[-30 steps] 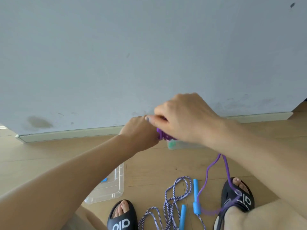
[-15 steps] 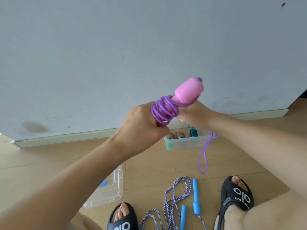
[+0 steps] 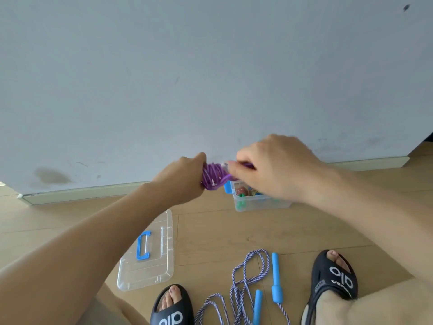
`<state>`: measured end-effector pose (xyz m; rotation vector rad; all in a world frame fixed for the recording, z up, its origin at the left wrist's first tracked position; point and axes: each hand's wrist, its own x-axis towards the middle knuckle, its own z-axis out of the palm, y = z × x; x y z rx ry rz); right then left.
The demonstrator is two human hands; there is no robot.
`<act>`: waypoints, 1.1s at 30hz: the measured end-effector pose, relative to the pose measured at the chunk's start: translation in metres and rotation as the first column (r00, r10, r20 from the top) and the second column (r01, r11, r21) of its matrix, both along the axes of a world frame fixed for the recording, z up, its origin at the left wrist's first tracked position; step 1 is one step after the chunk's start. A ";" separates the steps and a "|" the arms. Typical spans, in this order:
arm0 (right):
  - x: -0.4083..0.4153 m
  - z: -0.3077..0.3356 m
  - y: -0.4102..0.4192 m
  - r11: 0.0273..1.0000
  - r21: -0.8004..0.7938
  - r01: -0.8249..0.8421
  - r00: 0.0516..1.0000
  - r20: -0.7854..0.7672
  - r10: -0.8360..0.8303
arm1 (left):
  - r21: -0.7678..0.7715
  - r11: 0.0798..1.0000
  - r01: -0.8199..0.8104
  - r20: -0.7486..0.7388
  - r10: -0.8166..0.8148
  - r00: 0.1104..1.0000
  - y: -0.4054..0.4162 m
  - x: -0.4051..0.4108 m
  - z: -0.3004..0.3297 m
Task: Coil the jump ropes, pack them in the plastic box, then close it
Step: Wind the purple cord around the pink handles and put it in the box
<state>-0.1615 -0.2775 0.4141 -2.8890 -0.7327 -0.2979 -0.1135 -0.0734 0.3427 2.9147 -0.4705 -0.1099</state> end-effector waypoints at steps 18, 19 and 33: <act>0.050 -0.070 -0.008 0.596 0.636 0.490 0.869 -0.302 -0.392 | -0.406 0.839 0.361 0.174 -0.317 0.932 -0.034 -0.048 0.032; 0.048 -0.070 -0.010 0.507 0.661 0.553 0.808 -0.276 -0.521 | -0.497 0.827 0.262 0.121 -0.233 0.965 -0.034 -0.046 0.035; -0.001 -0.016 0.009 0.990 -0.142 -0.023 0.991 -0.135 0.004 | -0.295 0.941 -0.167 -0.177 0.118 0.977 -0.015 0.000 0.002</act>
